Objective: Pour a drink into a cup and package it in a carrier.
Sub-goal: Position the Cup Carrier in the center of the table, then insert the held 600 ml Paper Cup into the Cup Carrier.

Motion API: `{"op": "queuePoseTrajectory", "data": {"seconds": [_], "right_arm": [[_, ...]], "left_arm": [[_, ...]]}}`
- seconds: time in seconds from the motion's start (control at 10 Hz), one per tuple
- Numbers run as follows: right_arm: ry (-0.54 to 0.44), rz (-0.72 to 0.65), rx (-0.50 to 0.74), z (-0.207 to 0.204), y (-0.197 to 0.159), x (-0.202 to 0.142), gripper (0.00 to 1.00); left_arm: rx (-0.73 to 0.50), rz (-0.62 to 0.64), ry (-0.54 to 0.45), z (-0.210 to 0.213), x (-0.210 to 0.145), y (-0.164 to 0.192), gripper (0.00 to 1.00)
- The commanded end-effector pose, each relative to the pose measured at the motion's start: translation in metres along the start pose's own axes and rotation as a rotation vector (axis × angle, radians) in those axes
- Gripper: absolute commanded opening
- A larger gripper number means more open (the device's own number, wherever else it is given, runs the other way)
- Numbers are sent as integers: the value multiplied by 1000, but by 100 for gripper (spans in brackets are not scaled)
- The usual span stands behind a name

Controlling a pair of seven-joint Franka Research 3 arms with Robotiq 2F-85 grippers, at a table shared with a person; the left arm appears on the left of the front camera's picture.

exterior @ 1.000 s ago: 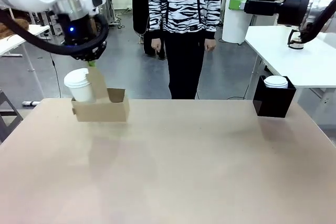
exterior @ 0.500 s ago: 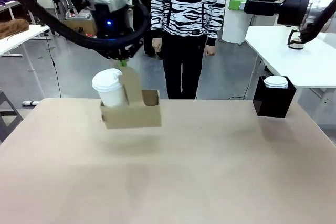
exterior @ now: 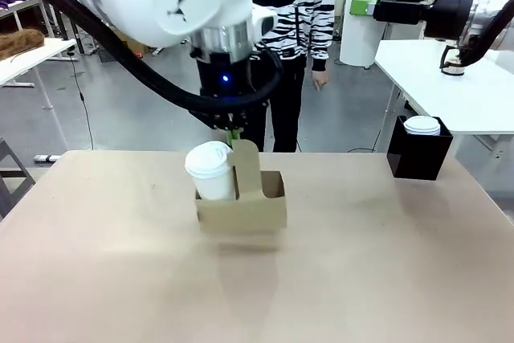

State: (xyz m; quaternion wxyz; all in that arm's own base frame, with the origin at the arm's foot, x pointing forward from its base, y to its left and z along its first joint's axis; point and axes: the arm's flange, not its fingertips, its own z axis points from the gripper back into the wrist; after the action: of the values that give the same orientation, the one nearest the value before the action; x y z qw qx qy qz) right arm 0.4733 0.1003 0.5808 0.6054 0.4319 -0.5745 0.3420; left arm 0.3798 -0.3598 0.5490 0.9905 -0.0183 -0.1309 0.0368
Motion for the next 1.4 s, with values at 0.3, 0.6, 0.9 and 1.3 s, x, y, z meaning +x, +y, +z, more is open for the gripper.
{"op": "queuePoseTrajectory", "data": {"seconds": [0.3, 0.6, 0.9, 1.3], "right_arm": [[-21, 19, 3, -2, -1, 2, 80], [-21, 19, 3, -2, -1, 2, 80], [-21, 19, 3, -2, -1, 2, 80], [-21, 19, 3, -2, -1, 2, 80]], "left_arm": [[54, 6, 1, -41, -2, -28, 2], [90, -47, 40, -52, -6, -35, 2], [53, -21, 36, -52, -8, -30, 2], [56, -27, 39, -51, -7, -32, 20]]}}
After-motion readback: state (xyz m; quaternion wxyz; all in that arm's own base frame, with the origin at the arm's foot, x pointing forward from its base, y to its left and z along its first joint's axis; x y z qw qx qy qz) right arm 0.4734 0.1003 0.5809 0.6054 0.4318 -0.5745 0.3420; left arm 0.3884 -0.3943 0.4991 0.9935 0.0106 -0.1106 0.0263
